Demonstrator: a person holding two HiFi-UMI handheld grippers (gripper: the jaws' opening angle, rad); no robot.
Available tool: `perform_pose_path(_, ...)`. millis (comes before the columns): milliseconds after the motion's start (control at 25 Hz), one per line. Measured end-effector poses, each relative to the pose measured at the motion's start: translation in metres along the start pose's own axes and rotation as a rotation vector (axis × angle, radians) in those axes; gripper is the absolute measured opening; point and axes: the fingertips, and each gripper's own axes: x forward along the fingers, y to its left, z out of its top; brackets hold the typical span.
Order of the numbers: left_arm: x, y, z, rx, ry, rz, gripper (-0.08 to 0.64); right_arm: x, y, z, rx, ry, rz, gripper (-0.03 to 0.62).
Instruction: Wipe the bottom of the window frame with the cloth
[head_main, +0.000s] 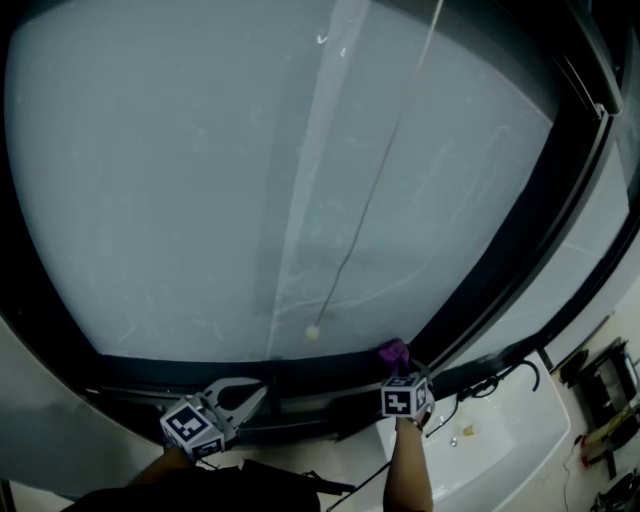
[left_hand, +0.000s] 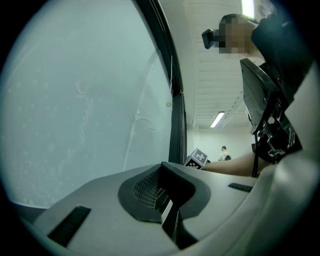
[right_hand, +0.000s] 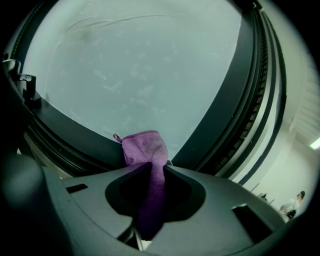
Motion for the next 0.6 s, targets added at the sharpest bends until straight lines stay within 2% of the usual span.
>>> perform_pose_path(360,-0.004,-0.002,0.001,0.0,0.009,0.002,0.002,0.006,-0.014,-0.005,0.023,0.013,-0.066,0.074)
perform_pose_path(600,-0.008,-0.002,0.001,0.005,0.012,0.007,0.002,0.01,-0.024,-0.014,0.088,0.023,-0.104,0.074)
